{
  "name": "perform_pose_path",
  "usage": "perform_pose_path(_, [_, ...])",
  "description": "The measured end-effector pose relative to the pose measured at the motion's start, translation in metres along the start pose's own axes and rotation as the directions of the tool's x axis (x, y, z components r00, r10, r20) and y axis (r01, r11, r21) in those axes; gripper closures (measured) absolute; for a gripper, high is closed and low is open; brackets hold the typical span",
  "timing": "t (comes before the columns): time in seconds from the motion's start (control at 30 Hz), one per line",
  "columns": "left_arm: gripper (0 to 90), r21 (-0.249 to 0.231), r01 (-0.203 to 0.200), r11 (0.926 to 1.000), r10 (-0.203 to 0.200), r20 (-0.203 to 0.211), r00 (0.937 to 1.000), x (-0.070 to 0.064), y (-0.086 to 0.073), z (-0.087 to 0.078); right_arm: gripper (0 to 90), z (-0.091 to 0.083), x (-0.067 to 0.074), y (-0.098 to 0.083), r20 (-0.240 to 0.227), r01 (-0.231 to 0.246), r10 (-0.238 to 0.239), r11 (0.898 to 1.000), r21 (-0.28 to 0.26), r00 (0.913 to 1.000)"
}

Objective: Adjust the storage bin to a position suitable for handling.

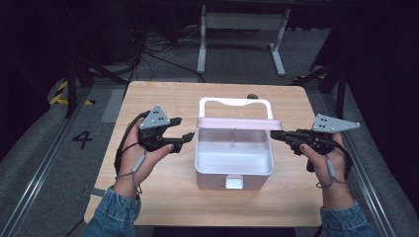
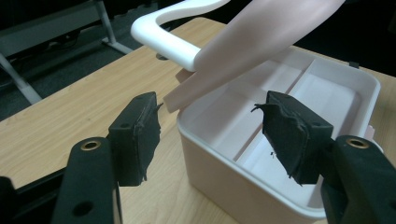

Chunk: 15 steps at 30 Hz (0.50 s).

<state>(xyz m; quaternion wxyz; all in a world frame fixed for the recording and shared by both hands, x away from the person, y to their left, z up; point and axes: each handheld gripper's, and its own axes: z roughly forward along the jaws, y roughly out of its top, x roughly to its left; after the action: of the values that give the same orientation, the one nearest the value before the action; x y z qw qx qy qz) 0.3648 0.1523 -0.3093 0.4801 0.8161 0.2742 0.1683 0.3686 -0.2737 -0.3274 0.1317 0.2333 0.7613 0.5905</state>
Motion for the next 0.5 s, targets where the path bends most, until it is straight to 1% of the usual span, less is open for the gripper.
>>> perform_pose_path(0.2, [36.4,-0.023,-0.014,0.9996,0.014,0.019,0.9997,-0.003,0.009,0.011,90.0,0.002,-0.003,0.001,-0.004,-0.008,0.008,1.000,-0.009,1.0000])
perform_pose_path(0.23, [36.2,-0.030,-0.021,0.9993,0.021,0.019,0.9996,-0.003,0.012,0.014,90.0,0.002,-0.003,0.001,-0.003,-0.008,0.008,1.000,-0.008,1.0000])
perform_pose_path(0.37, [35.2,-0.059,-0.026,0.9979,0.027,0.012,0.9996,-0.003,0.018,0.022,90.0,0.002,-0.003,0.000,-0.002,-0.010,0.010,1.000,-0.006,0.9999])
perform_pose_path(0.5, [35.6,-0.068,-0.040,0.9969,0.042,0.019,0.9989,-0.006,0.023,0.030,90.0,0.001,-0.003,0.001,0.002,-0.011,0.011,1.000,-0.012,0.9999])
